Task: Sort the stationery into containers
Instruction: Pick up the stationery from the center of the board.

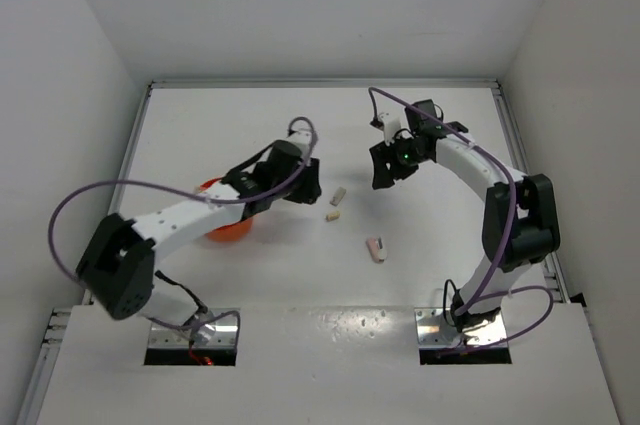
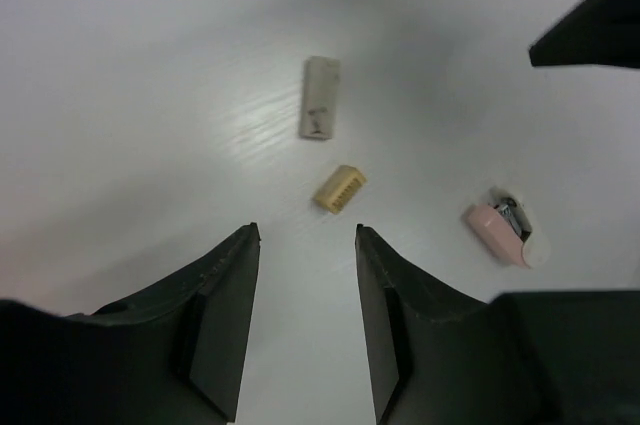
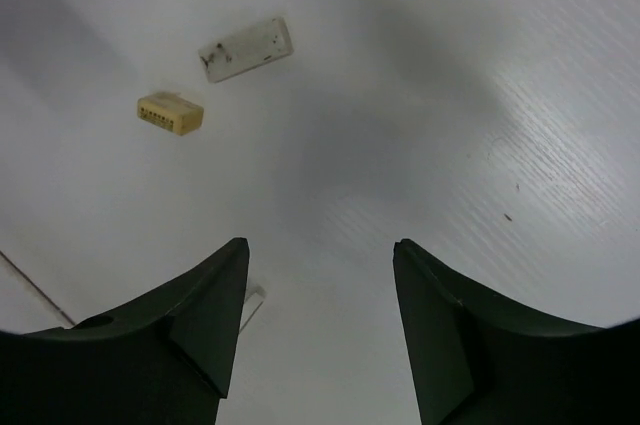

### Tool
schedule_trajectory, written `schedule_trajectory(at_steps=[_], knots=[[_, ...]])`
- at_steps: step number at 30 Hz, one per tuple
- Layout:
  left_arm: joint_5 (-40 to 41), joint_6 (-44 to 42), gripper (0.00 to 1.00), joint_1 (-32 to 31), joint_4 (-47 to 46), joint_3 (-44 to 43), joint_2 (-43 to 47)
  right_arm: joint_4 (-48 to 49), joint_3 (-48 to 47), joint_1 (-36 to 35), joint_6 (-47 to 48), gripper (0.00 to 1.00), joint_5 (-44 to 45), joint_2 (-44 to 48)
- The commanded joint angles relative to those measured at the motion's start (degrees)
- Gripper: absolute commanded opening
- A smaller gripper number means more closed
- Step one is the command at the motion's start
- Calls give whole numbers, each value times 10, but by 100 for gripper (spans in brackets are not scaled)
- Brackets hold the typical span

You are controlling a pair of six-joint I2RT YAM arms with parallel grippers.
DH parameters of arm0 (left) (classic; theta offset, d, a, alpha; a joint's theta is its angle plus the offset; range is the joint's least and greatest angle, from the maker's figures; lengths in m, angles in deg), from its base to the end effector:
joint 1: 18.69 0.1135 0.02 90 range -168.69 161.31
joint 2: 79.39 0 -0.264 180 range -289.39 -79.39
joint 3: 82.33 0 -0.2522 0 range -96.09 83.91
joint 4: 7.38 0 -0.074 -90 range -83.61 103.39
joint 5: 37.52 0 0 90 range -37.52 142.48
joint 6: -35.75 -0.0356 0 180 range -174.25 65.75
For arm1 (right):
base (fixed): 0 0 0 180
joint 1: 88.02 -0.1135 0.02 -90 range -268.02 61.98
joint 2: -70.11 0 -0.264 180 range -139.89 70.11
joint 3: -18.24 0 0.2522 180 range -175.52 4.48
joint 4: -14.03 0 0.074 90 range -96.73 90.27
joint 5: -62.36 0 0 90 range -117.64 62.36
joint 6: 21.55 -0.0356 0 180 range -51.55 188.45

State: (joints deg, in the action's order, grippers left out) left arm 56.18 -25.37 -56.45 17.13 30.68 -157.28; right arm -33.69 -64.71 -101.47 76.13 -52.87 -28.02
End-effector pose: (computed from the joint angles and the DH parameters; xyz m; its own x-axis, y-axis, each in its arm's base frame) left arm 0.2398 -0.1828 0.2605 -0.6762 -0.0859 -0.7317 0.2774 0.8904 -0.3609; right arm 0.3360 0.0960 0.2143 -0.8047 -0.3167 -0.5022 -0.5114 0.7995 0.3152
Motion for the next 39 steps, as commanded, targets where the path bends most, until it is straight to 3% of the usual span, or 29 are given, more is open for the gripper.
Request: schedule_trajectory(at_steps=[1,9,12,15,16,18,34,39], knots=[[-41,-75,49,-42,-12,-75,-75,14,-1,-2,9,61,11,21],[-61,-194,48,-79,18,-178,-231,31,11,10,36,59,-19,37],[-66,-229,52,-79,45,-198,-262,25,11,10,58,54,-45,50],[-55,-247,55,-79,64,-198,-272,25,21,15,75,28,-61,65],[-49,-252,55,-79,64,-198,-272,25,21,15,80,10,-61,72],[-48,-258,55,-84,70,-192,-272,25,21,15,86,1,-61,72],[-42,-269,51,-111,87,-186,-317,25,21,26,75,5,-56,72],[-13,-262,36,-116,87,-197,-330,25,21,31,75,5,-61,72]])
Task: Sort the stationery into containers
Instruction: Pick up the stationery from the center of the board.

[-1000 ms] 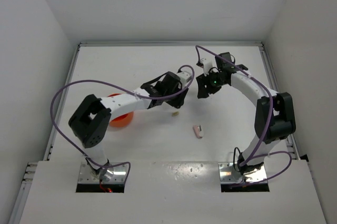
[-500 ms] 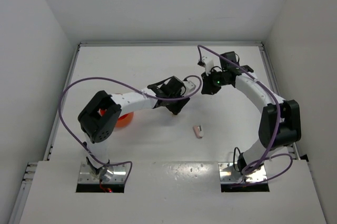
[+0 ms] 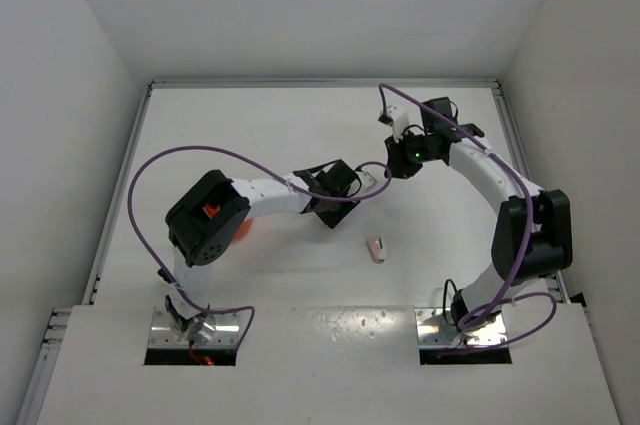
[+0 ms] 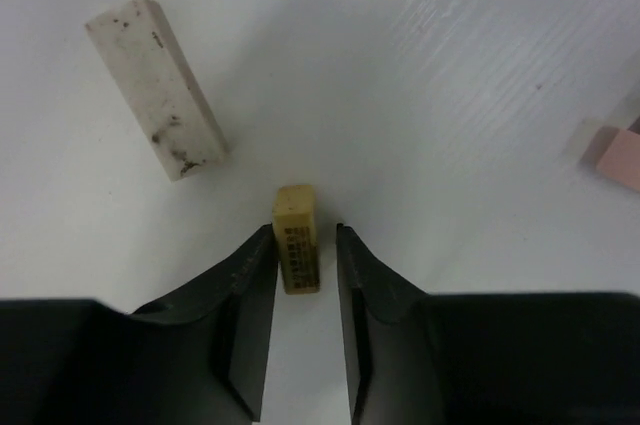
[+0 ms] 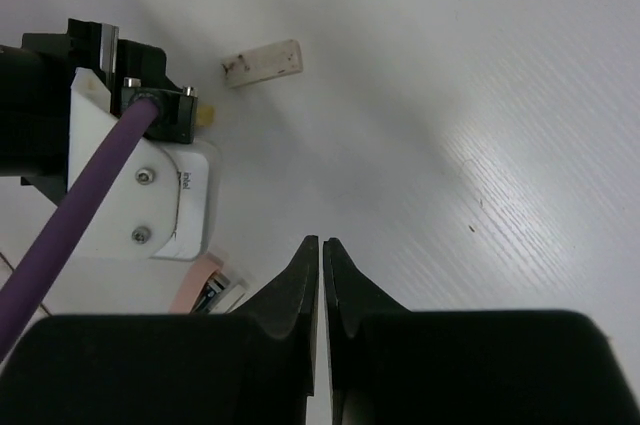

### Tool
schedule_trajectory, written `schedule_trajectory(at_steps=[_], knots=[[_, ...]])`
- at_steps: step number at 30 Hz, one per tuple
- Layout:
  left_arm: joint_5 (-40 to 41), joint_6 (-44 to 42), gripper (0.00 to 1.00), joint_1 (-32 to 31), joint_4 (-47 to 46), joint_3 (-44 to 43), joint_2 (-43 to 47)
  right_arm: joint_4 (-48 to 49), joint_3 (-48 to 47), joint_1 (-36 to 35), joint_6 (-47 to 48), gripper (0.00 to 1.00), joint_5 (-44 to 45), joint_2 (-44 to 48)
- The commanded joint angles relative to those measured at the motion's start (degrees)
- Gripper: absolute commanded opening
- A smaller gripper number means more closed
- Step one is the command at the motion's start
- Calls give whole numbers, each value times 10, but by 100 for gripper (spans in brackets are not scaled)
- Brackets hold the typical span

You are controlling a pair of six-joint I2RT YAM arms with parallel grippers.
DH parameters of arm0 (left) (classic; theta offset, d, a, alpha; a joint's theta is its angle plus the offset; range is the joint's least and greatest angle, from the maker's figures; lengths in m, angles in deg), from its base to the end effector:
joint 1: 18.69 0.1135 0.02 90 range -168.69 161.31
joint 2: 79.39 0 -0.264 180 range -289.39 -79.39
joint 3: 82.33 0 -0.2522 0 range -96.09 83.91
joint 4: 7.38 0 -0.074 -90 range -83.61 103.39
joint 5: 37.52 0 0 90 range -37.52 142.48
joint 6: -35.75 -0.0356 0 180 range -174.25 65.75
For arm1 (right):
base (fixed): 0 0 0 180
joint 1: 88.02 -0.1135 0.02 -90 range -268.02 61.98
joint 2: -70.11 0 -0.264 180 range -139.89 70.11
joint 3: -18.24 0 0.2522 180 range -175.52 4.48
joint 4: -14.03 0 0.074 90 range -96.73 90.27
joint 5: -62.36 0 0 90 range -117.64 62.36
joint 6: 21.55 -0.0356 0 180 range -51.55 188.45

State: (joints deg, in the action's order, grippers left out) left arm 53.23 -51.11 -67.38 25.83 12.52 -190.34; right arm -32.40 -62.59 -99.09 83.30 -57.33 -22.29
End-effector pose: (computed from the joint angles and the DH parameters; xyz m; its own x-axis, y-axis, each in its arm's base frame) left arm 0.2630 -0.2986 0.1563 -0.6060 0.6065 -0.5147 0.7145 0.6994 -0.0170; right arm 0.3241 0.0814 0.2377 -0.6957 -0.3630 -0.6199 -0.6235 0.7336 0.2702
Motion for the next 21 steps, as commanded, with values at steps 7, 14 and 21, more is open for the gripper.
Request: schedule_trajectory(at_steps=[7,14,21], knots=[[54,19,15,-19,0,-16,33,7,0,12,4,5,-29,14],[263,226,0,-26,-20,70,276,1,0,18,-2,16,-40,20],[421,683,0,17,286,154,481,1,-6,18,-7,23,-50,20]])
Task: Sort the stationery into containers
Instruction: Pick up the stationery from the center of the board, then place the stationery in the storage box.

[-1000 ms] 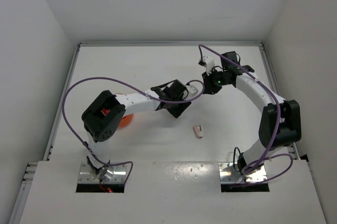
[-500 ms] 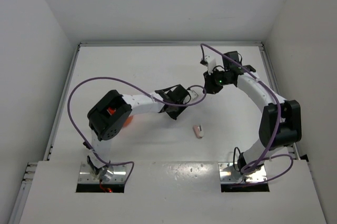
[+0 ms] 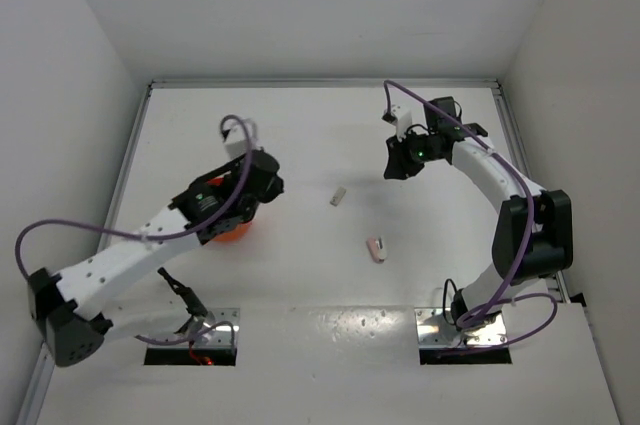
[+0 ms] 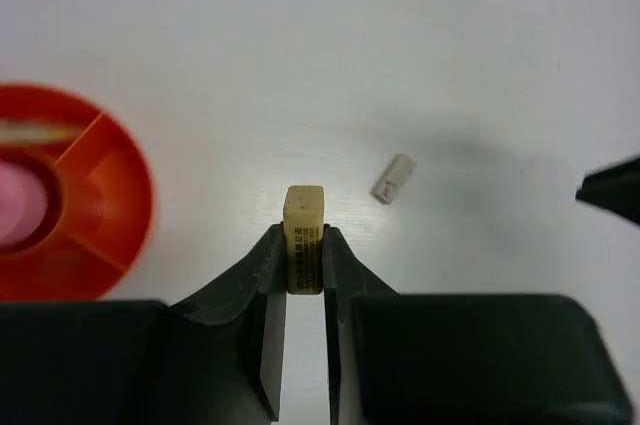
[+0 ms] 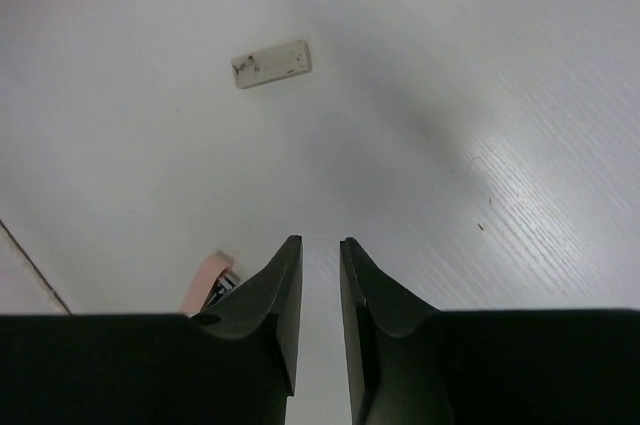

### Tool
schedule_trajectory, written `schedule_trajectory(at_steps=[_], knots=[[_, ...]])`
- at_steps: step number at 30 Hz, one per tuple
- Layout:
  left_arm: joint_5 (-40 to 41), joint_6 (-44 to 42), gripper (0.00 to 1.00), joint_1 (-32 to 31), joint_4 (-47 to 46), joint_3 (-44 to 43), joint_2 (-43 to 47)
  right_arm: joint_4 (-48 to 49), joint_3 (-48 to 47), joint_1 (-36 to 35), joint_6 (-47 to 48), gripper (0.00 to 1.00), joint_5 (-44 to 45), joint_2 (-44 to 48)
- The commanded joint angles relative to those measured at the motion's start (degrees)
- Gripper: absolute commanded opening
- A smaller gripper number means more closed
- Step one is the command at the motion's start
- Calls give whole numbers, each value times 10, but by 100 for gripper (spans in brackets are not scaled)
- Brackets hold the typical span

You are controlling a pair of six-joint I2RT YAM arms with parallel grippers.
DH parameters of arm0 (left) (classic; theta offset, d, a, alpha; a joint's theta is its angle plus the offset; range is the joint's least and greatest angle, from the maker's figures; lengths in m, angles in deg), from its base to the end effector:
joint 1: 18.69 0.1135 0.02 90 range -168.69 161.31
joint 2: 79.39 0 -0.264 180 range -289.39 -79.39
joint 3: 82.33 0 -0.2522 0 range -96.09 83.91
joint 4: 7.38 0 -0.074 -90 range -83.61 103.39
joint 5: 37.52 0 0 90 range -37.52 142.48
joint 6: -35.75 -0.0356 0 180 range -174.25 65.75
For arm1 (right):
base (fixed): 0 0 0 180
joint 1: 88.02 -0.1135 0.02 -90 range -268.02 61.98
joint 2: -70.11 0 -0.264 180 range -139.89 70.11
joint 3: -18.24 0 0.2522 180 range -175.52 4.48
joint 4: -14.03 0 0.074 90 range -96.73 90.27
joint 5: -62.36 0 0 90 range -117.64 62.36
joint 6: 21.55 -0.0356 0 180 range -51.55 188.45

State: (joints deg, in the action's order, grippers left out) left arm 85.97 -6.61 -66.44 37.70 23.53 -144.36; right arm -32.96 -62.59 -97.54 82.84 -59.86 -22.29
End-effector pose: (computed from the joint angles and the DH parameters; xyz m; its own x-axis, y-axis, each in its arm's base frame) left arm 0.1768 -0.1654 0.3321 -0.4998 -0.3663 -0.7849 -0.0779 0.9215 -0.3804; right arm 0.3247 0.0737 0.2379 -0.7121 -0.3326 -0.6183 -0.6103 0.7286 0.3110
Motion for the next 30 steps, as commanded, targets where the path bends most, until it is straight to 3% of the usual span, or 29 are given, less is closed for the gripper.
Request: schedule_trajectory(at_steps=[1,7,13,20,25,30], knots=[[89,269,0,7,168,74,71,7,-6,2,-2,23,-30,20],[61,432,0,29,226,113,177,2,-7,2,-8,23,-30,30],[101,574,0,29,355,99,182,2,-7,2,-13,23,-30,35],[109,739,0,29,392,147,193,8,-7,2,-13,23,-30,35],[126,798,0,29,392,166,193,8,-7,2,-13,23,-30,35],[146,790,0,42,365,166,162,8,-7,2,-13,23,-30,41]])
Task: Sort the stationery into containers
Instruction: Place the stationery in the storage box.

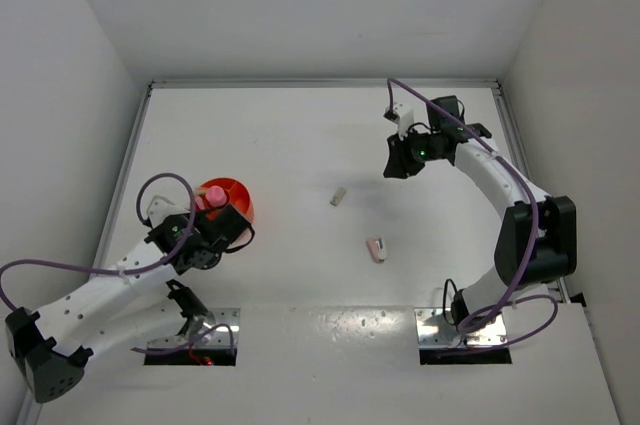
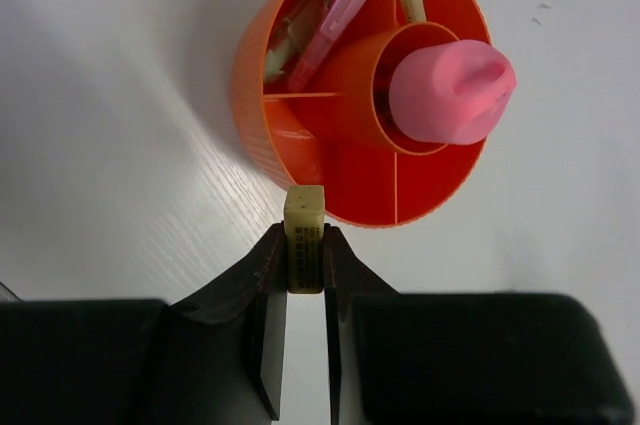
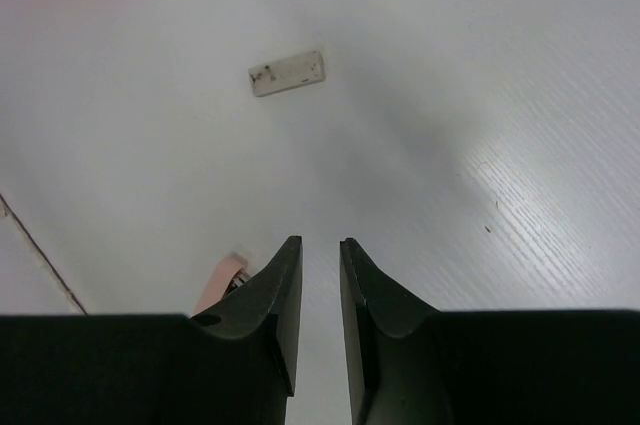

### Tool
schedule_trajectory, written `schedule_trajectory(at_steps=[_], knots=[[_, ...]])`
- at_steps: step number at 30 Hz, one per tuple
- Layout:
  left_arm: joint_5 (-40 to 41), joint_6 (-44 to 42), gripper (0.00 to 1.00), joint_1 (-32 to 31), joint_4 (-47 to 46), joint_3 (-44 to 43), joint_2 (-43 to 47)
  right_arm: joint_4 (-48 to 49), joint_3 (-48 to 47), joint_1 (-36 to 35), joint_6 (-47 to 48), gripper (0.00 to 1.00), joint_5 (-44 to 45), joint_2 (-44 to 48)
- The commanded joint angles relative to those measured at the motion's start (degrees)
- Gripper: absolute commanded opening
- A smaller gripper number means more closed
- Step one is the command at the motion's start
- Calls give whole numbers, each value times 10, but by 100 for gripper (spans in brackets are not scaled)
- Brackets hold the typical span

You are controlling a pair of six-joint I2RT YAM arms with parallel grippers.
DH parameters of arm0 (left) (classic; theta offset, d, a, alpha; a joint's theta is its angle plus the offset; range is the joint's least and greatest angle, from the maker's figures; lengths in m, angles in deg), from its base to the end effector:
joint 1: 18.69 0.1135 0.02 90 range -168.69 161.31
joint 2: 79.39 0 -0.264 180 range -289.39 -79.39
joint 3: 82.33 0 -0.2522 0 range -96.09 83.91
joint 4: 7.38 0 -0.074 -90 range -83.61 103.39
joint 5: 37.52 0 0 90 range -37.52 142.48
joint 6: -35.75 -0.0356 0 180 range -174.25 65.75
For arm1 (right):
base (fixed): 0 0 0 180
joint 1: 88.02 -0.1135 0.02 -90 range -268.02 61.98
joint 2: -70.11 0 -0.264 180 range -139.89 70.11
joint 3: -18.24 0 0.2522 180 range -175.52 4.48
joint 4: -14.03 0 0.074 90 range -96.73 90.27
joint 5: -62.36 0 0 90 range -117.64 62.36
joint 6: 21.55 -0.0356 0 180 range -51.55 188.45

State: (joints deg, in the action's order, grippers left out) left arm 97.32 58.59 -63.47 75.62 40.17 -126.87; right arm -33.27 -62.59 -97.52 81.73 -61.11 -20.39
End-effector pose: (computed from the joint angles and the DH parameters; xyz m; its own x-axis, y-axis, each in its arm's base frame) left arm 0.1021 -0.0660 0.2571 -0.0618 -0.8593 -0.5078 -0.7625 0.3689 -0.5315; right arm 0.3197 0.0734 0.2482 -0.7050 -0.3123 -0.6367 -0.6125 0.7207 0.3248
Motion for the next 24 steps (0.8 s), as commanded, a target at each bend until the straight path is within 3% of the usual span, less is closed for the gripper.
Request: schedule_trajectory(at_steps=[1,16,24], knots=[[32,138,0,18,-15,-5,-13,11,-7,2,-2,23,-18,22],[10,74,8,93,-130,18,-71,11,-2,7,-2,24,-23,22],[0,57,25,110,-146,36,-71,11,-2,12,-2,24,-28,22]])
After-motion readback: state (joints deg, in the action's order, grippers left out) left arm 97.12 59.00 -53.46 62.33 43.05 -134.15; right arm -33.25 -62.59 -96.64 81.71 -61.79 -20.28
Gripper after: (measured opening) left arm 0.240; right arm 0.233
